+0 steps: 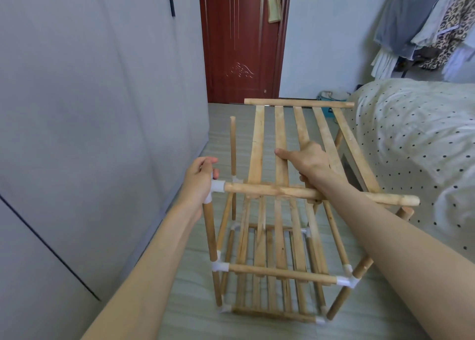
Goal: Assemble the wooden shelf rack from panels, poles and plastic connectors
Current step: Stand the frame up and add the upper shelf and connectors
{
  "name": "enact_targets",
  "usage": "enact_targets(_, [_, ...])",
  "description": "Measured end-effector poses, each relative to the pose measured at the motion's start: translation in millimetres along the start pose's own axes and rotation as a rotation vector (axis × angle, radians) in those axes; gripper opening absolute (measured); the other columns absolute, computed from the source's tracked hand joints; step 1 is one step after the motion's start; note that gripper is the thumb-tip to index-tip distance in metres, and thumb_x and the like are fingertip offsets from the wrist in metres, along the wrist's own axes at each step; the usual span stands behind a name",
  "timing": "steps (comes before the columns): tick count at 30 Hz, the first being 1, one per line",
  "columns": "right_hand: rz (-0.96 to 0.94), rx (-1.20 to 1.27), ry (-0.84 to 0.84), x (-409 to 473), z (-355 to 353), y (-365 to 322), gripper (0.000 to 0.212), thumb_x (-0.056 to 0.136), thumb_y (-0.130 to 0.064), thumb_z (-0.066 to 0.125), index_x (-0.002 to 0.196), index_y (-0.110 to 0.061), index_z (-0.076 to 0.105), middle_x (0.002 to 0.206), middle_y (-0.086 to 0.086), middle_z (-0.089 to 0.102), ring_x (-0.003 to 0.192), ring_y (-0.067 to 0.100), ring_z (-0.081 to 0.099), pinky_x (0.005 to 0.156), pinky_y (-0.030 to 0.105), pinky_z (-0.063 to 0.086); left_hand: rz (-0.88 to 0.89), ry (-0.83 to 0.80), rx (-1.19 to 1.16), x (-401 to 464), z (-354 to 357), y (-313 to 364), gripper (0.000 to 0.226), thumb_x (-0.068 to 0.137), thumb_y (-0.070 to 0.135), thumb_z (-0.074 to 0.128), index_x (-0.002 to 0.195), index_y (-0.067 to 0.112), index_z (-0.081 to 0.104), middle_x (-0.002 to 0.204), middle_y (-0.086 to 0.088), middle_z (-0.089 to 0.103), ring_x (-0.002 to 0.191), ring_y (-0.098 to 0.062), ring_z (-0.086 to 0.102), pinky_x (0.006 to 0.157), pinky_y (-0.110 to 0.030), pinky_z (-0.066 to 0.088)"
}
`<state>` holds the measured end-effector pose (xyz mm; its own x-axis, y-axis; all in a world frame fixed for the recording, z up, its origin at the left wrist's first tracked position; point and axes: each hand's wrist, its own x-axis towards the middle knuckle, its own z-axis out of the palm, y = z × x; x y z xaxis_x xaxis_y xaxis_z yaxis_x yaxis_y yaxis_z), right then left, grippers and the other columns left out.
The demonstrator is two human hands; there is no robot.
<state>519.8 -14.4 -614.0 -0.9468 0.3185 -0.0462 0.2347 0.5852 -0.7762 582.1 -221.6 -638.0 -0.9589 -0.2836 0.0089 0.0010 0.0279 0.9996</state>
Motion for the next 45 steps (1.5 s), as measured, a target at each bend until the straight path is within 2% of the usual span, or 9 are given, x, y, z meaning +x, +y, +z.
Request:
enact_targets(6, [0.002, -0.036, 0.026, -2.4, -3.9, -3.4, 0.062, 0.071, -0.057, 0.071, 0.104, -0.008, 0.053, 0.068, 0.003, 0.053, 0.048, 0.018, 0.053, 0.033, 0.019, 0.033, 0.037, 0.001, 0.067, 1.8, 2.4, -2.6, 0.02, 0.102, 0.022, 0.03, 0.103, 0.022, 0.051, 0.072, 0.003, 0.046, 0.067, -0.009, 0.046, 0.059, -0.024, 0.038])
enact_targets(19, [0.011, -0.05, 0.01, -13.1, -1.1, -22.1, 0.071, 0.071, -0.056, 0.071, 0.119, -0.007, 0.051, 0.084, 0.007, 0.057, 0.051, 0.017, 0.053, 0.039, 0.024, 0.036, 0.079, -0.021, 0.141, -5.2, 5.8, 2.4, 0.024, 0.102, 0.018, 0.029, 0.11, 0.018, 0.051, 0.078, 0.0, 0.046, 0.077, -0.014, 0.048, 0.056, -0.024, 0.042])
enact_targets(22, [0.049, -0.03, -0.039, -19.1, 7.5, -16.4, 0.063, 0.073, -0.055, 0.071, 0.112, -0.007, 0.055, 0.074, 0.003, 0.055, 0.052, 0.017, 0.051, 0.04, 0.025, 0.035, 0.103, -0.016, 0.183, -11.0, 10.0, 2.7, 0.025, 0.102, 0.02, 0.026, 0.105, 0.023, 0.051, 0.102, -0.017, 0.057, 0.098, -0.035, 0.054, 0.078, -0.047, 0.05])
enact_targets(26, [0.061, -0.013, -0.029, -20.8, 9.6, -15.0, 0.054, 0.074, -0.054, 0.07, 0.101, -0.009, 0.057, 0.067, 0.001, 0.051, 0.054, 0.016, 0.05, 0.043, 0.026, 0.036, 0.111, 0.01, 0.195, -13.0, 11.5, 2.6, 0.024, 0.102, 0.019, 0.025, 0.105, 0.025, 0.048, 0.124, -0.022, 0.053, 0.116, -0.036, 0.049, 0.097, -0.051, 0.04])
enact_targets(30, [0.085, -0.018, -0.048, -21.1, 8.1, -7.5, 0.052, 0.075, -0.055, 0.069, 0.099, -0.01, 0.057, 0.066, 0.0, 0.05, 0.052, 0.015, 0.048, 0.043, 0.026, 0.037, 0.148, -0.014, 0.213, -11.6, 13.3, -1.5, 0.022, 0.102, 0.021, 0.026, 0.104, 0.028, 0.046, 0.102, -0.012, 0.055, 0.087, -0.021, 0.054, 0.071, -0.038, 0.047])
enact_targets(33, [0.088, -0.016, -0.062, -21.1, 8.6, -4.1, 0.049, 0.075, -0.054, 0.068, 0.097, -0.011, 0.057, 0.067, 0.0, 0.049, 0.055, 0.016, 0.048, 0.049, 0.029, 0.042, 0.141, -0.023, 0.201, -9.3, 13.2, -3.5, 0.024, 0.102, 0.02, 0.027, 0.101, 0.027, 0.05, 0.089, 0.001, 0.049, 0.074, -0.01, 0.046, 0.069, -0.04, 0.048])
enact_targets(35, [0.079, -0.023, -0.075, -19.6, 8.7, -5.5, 0.045, 0.076, -0.053, 0.068, 0.091, -0.013, 0.055, 0.067, 0.0, 0.049, 0.056, 0.016, 0.048, 0.052, 0.031, 0.044, 0.119, -0.023, 0.135, -7.8, 12.3, -3.9, 0.029, 0.101, 0.017, 0.028, 0.091, 0.027, 0.053, 0.079, 0.002, 0.048, 0.071, -0.01, 0.047, 0.058, -0.029, 0.045])
enact_targets(41, [0.057, -0.169, -0.154, -17.8, 7.6, -5.8, 0.041, 0.082, -0.053, 0.061, 0.072, -0.015, 0.049, 0.064, 0.002, 0.053, 0.052, 0.014, 0.05, 0.043, 0.025, 0.035, 0.006, -0.019, 0.031, -7.3, 13.1, -1.8, 0.031, 0.1, 0.014, 0.031, 0.085, 0.024, 0.056, 0.069, 0.001, 0.046, 0.065, -0.01, 0.048, 0.054, -0.025, 0.044])
enact_targets(45, [0.104, -0.253, -0.297, -14.2, 7.1, -2.8, 0.042, 0.085, -0.05, 0.06, 0.093, -0.01, 0.05, 0.073, 0.005, 0.056, 0.06, 0.016, 0.053, 0.047, 0.027, 0.038, -0.02, -0.034, -0.001, -8.9, 14.4, -0.7, 0.03, 0.1, 0.016, 0.031, 0.085, 0.022, 0.057, 0.069, -0.001, 0.048, 0.066, -0.011, 0.049, 0.055, -0.025, 0.044])
